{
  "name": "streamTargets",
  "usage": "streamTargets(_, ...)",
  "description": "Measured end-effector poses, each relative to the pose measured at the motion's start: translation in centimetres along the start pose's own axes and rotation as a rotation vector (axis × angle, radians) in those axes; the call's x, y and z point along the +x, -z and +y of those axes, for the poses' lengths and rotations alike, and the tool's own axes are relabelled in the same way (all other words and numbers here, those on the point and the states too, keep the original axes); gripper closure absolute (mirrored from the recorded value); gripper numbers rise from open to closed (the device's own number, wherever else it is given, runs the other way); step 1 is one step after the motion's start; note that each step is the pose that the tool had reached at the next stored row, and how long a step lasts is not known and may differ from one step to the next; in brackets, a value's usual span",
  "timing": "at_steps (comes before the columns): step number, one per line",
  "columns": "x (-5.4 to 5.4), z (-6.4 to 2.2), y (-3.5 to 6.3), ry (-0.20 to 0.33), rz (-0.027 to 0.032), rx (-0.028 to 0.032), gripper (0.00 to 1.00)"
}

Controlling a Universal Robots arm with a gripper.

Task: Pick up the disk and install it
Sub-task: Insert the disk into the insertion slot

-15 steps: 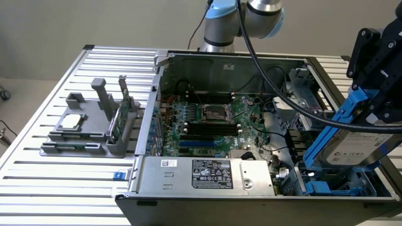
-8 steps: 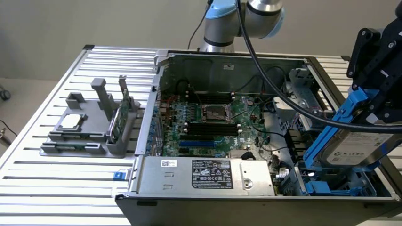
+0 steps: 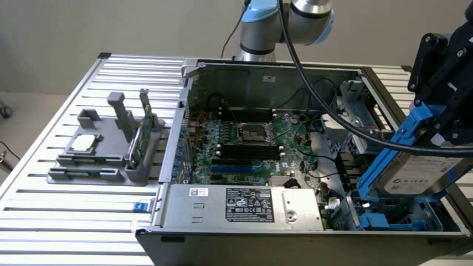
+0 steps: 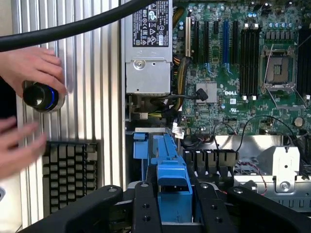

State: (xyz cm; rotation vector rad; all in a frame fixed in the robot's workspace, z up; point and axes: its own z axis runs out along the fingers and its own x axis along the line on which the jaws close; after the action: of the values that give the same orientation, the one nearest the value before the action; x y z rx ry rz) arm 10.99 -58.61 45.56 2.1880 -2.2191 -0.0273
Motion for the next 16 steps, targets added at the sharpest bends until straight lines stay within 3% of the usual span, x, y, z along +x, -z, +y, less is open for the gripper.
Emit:
streamTargets(7,0.0,0.00,-0.05,0.000,-0.0001,0.0002,0.67)
streamTargets(16,0.1,-0.06,-1.50,0.001,0.0001,0.0004,0.67)
